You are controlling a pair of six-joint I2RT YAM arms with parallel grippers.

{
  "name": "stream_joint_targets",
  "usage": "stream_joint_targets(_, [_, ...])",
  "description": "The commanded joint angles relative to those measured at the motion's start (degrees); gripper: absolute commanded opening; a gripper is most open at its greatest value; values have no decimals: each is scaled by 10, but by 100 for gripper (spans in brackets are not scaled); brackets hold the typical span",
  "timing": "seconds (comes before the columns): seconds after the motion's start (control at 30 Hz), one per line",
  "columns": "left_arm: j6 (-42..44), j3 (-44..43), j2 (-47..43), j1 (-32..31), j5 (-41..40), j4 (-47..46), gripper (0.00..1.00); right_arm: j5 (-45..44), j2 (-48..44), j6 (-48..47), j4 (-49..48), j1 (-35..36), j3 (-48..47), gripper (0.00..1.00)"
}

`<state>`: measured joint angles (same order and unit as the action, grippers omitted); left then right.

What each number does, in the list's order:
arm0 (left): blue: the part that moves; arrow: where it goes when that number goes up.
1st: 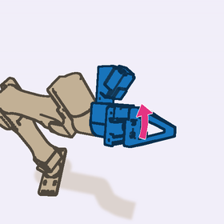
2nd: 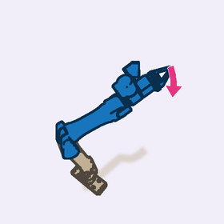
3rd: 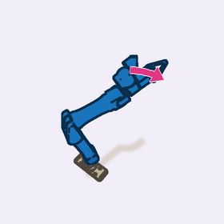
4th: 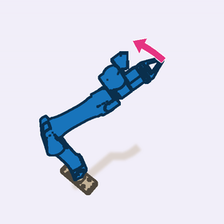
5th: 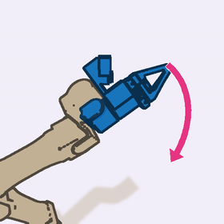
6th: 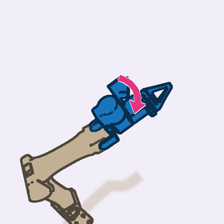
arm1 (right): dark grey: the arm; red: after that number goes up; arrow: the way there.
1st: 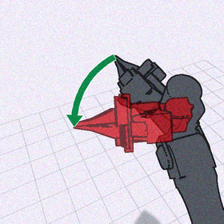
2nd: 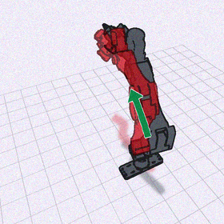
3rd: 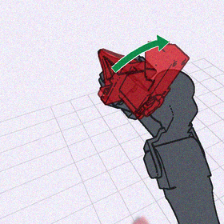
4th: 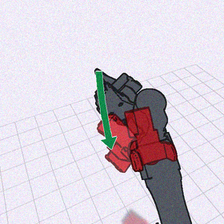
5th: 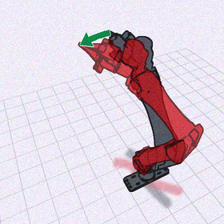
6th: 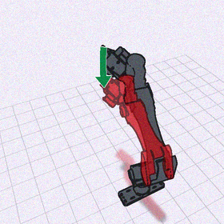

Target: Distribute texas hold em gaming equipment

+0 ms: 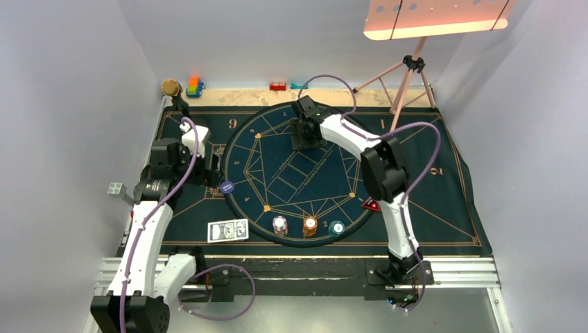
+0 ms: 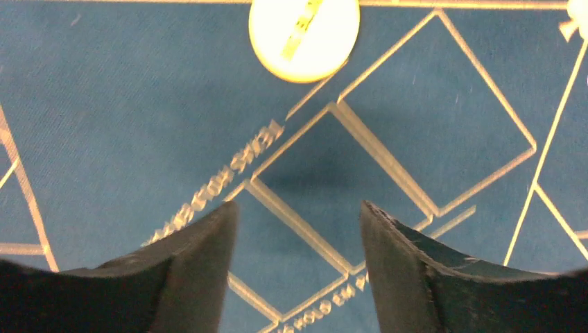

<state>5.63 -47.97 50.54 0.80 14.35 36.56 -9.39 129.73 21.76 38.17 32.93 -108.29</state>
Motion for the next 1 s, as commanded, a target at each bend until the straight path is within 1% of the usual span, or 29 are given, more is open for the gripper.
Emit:
stream_joint_targets(0.0, [13,5,-5,5,1,-12,100,-13,-157,0,-16,57,114,72])
stream_joint_targets(0.13, [17,9,-7,5,3,-14,100,-16,-273,-7,-38,135,234,80])
stream_joint_targets(0.23, [20,13,-8,5,3,-17,100,-13,-337,-2,-43,199,296,82])
stream_joint_targets(0.37, [20,19,-14,5,-1,-23,100,-21,-375,19,-41,276,342,83])
stream_joint_targets(0.5, [20,22,-16,5,0,-24,100,-44,-371,30,-26,338,348,84])
stream_joint_targets(0.53, [20,23,-15,5,0,-24,100,-52,-364,31,-20,345,346,84])
stream_joint_targets(0.73, [19,26,-15,5,2,-28,100,-45,-337,28,-23,370,340,87])
stream_joint_targets(0.97, [18,28,-17,5,1,-30,100,-36,-317,30,-24,380,343,87])
